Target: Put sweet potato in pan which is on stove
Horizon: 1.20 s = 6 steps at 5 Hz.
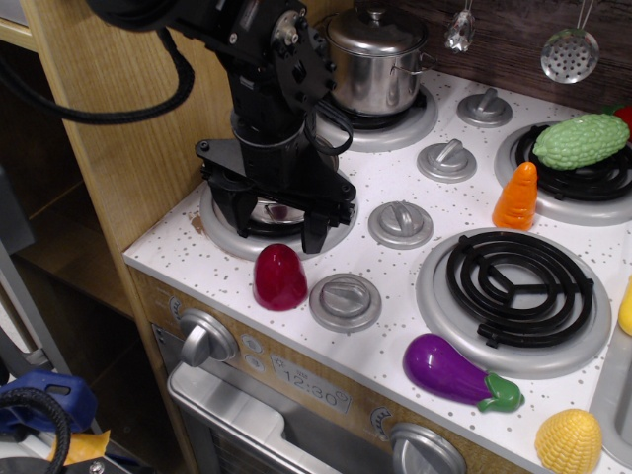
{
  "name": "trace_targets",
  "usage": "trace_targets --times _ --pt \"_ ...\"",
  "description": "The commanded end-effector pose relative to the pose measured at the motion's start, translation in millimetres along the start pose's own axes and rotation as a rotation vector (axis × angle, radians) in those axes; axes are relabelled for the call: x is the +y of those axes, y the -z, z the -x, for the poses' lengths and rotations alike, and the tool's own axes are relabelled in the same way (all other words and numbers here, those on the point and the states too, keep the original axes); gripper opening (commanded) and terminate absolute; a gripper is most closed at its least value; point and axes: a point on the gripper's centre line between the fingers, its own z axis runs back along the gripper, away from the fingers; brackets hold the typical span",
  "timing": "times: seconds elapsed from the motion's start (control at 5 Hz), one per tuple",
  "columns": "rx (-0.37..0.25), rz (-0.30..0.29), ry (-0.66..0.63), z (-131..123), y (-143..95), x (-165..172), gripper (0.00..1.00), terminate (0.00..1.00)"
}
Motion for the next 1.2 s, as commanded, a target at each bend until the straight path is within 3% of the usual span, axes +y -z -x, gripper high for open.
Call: trace_targets --times 0.0,0.6,1.0 --pt "0.000 0.000 0.000 0 0 0 1.00 0.00" --pt "-0.012 0.089 -0.079 7 34 0 1.00 0.00" --pt "-0.046 0.104 -0.094 12 56 1 1.00 0.00"
